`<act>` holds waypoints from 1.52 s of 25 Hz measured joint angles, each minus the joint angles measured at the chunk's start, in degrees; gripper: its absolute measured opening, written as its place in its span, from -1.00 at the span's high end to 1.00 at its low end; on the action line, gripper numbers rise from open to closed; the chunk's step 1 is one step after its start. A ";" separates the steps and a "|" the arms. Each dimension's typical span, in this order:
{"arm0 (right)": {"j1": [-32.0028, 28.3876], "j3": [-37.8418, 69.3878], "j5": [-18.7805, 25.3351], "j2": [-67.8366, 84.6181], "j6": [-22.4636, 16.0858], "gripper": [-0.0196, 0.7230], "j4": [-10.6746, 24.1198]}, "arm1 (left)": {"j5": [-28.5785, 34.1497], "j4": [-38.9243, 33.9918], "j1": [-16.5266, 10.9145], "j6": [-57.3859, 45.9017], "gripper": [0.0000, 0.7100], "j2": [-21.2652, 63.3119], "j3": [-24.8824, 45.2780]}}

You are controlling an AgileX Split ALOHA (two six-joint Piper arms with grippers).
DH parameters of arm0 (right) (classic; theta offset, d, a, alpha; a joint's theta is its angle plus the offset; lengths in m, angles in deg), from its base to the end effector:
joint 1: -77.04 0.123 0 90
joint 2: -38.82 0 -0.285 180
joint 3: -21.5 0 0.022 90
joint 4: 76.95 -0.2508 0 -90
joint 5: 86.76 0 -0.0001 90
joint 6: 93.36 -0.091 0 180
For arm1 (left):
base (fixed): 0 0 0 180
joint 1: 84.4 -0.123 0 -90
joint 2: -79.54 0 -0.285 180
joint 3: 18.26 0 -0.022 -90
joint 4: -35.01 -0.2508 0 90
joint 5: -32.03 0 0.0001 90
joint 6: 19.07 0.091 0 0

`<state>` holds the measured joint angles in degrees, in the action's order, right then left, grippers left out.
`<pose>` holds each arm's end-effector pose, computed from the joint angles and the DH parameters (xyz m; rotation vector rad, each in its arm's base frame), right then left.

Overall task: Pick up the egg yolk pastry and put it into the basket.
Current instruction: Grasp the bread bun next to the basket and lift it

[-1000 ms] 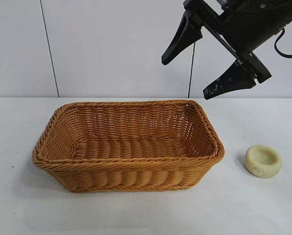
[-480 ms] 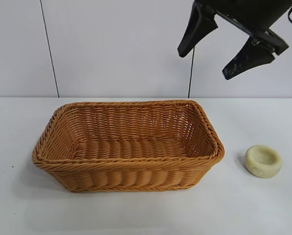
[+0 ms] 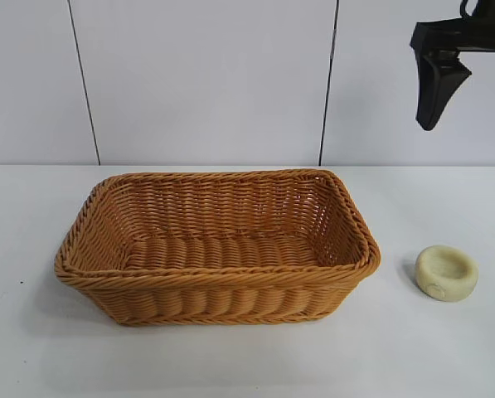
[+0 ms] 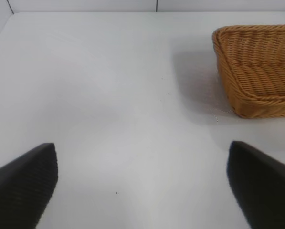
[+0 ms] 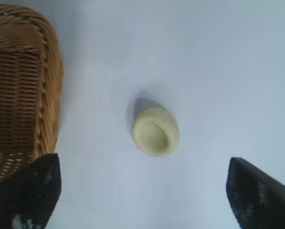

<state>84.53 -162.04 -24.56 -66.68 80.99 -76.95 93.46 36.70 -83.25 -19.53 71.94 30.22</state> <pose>0.3478 0.0457 0.2796 -0.0460 2.8662 0.0456 -0.0061 -0.0022 0.2768 0.0140 2.0509 -0.0528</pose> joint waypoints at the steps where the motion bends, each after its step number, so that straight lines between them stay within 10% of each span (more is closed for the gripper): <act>1: -0.67 0.00 -0.07 -0.46 0.14 -0.87 0.00 | 0.00 0.00 0.00 0.00 -0.95 0.00 0.00; 27: -1.74 0.00 -4.21 -24.35 -0.60 -0.72 -3.65 | 0.00 0.00 0.00 0.00 -0.95 0.04 0.00; 31: -1.74 0.00 -4.49 -24.35 -1.03 -0.38 -3.53 | 0.00 -0.41 0.00 0.00 -0.95 0.04 0.00; 38: -1.74 0.00 -4.43 -24.35 -1.03 0.87 -3.46 | 0.00 -0.87 0.00 0.00 -0.95 0.18 0.00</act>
<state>82.79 -162.04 -28.99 -91.03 79.95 -80.41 93.46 35.83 -83.25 -19.53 72.12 30.22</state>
